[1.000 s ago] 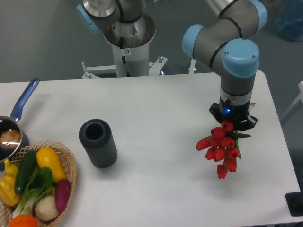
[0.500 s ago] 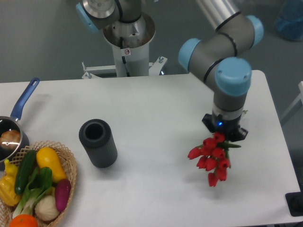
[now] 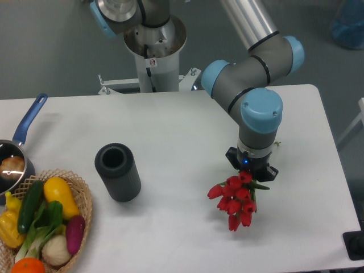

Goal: Place the flowers on the table
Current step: 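Lay the tulips flat on the table and open the gripper to release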

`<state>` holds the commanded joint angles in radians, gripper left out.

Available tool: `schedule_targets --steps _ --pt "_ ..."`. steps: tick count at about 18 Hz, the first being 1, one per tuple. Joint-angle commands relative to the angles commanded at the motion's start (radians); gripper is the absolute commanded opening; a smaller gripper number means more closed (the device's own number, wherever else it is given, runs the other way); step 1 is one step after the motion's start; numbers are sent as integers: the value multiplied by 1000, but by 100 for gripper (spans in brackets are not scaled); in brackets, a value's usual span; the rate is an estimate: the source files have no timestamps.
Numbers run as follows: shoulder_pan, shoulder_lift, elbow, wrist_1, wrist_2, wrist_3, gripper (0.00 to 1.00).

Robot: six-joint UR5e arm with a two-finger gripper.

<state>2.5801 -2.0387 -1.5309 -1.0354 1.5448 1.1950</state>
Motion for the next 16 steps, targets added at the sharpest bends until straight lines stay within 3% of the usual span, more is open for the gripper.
schedule_targets --steps 1,10,16 --pt "0 0 -2 0 0 -2 100" --pt "46 2 -3 51 -2 -9 100" --pt "84 2 -3 123 1 -2 100"
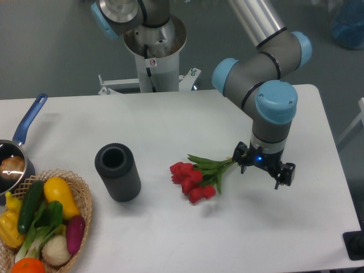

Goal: Place the flowers on the table
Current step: 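Lay the tulips flat on the table and open the gripper to release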

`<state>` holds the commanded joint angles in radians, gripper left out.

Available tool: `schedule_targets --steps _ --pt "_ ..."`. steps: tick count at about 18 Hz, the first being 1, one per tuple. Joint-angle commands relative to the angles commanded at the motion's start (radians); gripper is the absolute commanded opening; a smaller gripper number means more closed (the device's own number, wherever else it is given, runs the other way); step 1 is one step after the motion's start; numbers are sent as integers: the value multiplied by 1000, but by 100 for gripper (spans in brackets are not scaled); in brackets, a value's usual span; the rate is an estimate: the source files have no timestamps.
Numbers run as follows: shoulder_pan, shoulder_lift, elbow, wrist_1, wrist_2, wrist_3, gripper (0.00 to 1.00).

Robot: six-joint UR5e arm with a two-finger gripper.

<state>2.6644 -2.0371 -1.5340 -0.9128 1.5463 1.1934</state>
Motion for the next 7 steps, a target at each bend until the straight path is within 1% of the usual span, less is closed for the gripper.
schedule_targets --steps 3,7 --pt "8 2 0 26 0 0 100" --pt "18 5 0 28 -2 2 100"
